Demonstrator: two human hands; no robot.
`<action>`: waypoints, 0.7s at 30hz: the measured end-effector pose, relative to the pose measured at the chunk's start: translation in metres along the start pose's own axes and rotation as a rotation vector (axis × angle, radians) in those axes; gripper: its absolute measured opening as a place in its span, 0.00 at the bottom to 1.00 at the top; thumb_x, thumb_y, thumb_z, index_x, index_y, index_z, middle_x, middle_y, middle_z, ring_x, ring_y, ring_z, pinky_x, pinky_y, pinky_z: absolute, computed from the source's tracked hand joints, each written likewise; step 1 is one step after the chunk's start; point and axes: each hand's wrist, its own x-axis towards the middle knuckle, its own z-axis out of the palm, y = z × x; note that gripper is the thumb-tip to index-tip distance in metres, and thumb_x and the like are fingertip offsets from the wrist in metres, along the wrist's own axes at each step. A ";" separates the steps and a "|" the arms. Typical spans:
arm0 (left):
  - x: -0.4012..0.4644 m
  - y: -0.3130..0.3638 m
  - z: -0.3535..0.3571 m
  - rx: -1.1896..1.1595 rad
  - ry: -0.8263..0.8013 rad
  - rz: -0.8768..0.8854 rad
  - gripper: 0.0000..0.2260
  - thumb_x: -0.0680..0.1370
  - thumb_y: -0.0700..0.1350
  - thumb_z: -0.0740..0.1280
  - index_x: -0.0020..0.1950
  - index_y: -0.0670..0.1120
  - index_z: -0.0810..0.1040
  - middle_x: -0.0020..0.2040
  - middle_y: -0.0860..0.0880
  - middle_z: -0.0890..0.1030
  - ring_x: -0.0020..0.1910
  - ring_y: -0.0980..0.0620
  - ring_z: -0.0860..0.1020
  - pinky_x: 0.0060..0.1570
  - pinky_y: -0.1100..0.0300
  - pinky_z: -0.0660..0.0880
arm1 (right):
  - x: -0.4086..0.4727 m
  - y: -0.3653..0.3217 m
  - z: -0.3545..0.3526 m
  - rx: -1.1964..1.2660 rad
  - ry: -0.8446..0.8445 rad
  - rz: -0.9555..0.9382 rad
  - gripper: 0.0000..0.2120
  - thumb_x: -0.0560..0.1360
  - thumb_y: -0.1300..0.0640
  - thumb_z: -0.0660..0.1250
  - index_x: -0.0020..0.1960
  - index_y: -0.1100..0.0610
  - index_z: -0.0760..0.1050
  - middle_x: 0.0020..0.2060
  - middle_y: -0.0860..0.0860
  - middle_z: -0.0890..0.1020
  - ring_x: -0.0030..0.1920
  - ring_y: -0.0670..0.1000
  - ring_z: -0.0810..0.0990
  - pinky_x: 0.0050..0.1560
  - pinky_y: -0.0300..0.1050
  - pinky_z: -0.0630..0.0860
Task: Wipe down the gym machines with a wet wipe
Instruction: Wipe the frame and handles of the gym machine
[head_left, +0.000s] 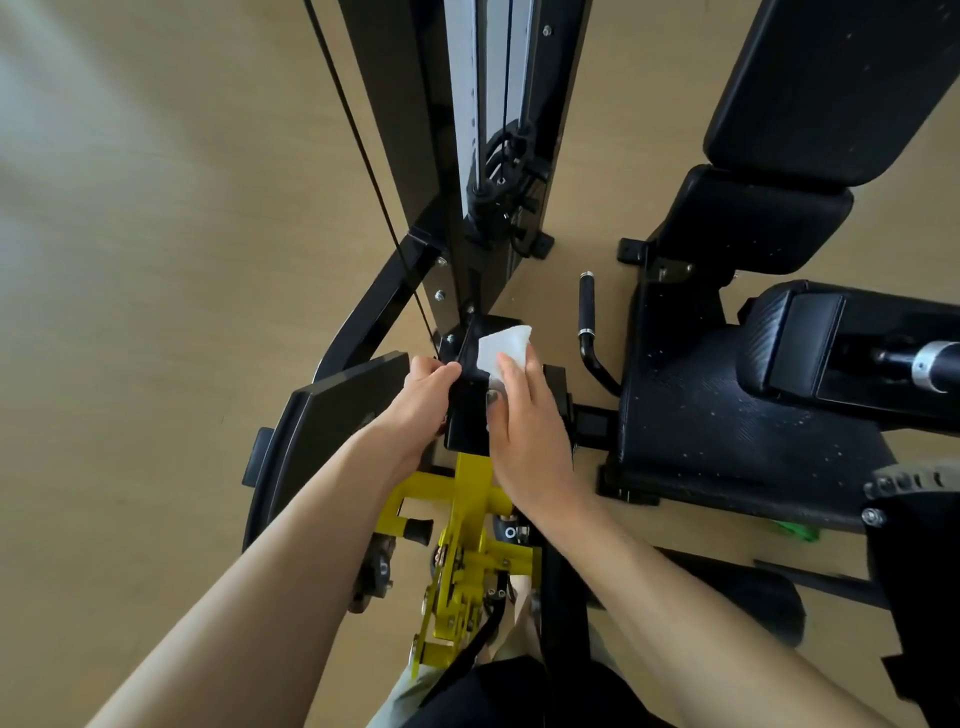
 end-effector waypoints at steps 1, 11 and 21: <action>0.000 -0.001 -0.002 -0.004 -0.013 -0.007 0.14 0.83 0.56 0.58 0.66 0.52 0.67 0.62 0.43 0.75 0.60 0.45 0.76 0.65 0.43 0.74 | 0.001 0.007 0.000 -0.131 0.040 -0.119 0.22 0.87 0.49 0.51 0.77 0.56 0.64 0.79 0.55 0.63 0.79 0.54 0.63 0.74 0.46 0.68; 0.001 -0.015 -0.007 -0.272 -0.013 -0.038 0.17 0.83 0.55 0.58 0.64 0.46 0.78 0.60 0.40 0.80 0.60 0.45 0.79 0.68 0.47 0.73 | 0.022 0.036 -0.015 -0.547 0.012 -0.900 0.23 0.83 0.68 0.59 0.78 0.62 0.65 0.77 0.60 0.66 0.79 0.59 0.63 0.78 0.56 0.62; 0.004 -0.017 -0.004 -0.315 -0.001 -0.037 0.16 0.85 0.55 0.56 0.49 0.46 0.76 0.47 0.46 0.82 0.46 0.50 0.81 0.52 0.53 0.77 | 0.008 0.055 -0.021 -1.225 -0.136 -1.132 0.29 0.87 0.53 0.45 0.80 0.69 0.42 0.80 0.67 0.40 0.81 0.66 0.41 0.81 0.57 0.47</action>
